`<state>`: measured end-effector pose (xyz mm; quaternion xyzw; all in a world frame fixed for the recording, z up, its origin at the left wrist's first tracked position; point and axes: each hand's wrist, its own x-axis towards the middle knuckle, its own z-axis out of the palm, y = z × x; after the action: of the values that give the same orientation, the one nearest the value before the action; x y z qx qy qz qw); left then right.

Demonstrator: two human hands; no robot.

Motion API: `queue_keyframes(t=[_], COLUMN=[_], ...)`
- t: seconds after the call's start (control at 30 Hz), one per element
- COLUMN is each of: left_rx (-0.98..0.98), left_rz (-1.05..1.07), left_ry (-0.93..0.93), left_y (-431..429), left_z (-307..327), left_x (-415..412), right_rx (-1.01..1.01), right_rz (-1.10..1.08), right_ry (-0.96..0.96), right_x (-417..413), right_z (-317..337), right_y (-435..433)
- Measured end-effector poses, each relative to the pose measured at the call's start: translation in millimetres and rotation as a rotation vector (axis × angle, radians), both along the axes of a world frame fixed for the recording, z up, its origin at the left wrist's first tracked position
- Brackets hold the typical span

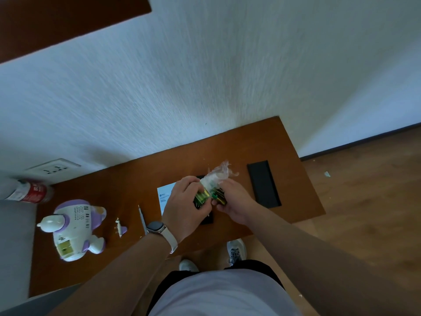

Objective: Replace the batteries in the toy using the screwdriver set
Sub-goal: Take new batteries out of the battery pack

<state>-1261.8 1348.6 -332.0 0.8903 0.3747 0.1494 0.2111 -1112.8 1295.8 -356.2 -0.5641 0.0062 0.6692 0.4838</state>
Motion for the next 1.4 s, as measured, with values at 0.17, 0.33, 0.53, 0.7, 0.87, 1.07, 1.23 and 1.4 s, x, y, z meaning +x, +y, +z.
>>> queue_keyframes(t=[0.17,0.33,0.53,0.7,0.87,1.07,1.23,1.4], left_rx=[-0.079,-0.081,-0.145,-0.147,-0.084,-0.066,-0.074,-0.056], left_rz=[-0.007,-0.036,-0.032,-0.014,-0.017,-0.008,0.011,0.017], left_ry=[0.076,0.105,0.083,0.035,0.030,0.042,0.040,0.030], left_y=[3,4,10,11,10,10,12,9], left_z=[-8,-9,-10,-10,-6,-2,-2,0], left_x=[1,3,-5,-8,-6,-7,-10,-12], right_rx=[0.032,0.076,0.116,0.151,0.161,0.181,0.195,0.185], right_rz=[-0.020,-0.041,0.018,0.062,0.058,0.114,0.139,0.123], right_ry=[-0.016,-0.104,-0.243,-0.344,-0.380,-0.460,-0.487,-0.488], right_x=[1,6,10,8,6,3,0,-3], right_z=[-1,1,2,5,7,9,13,12], right_y=[1,1,4,5,5,4,4,5])
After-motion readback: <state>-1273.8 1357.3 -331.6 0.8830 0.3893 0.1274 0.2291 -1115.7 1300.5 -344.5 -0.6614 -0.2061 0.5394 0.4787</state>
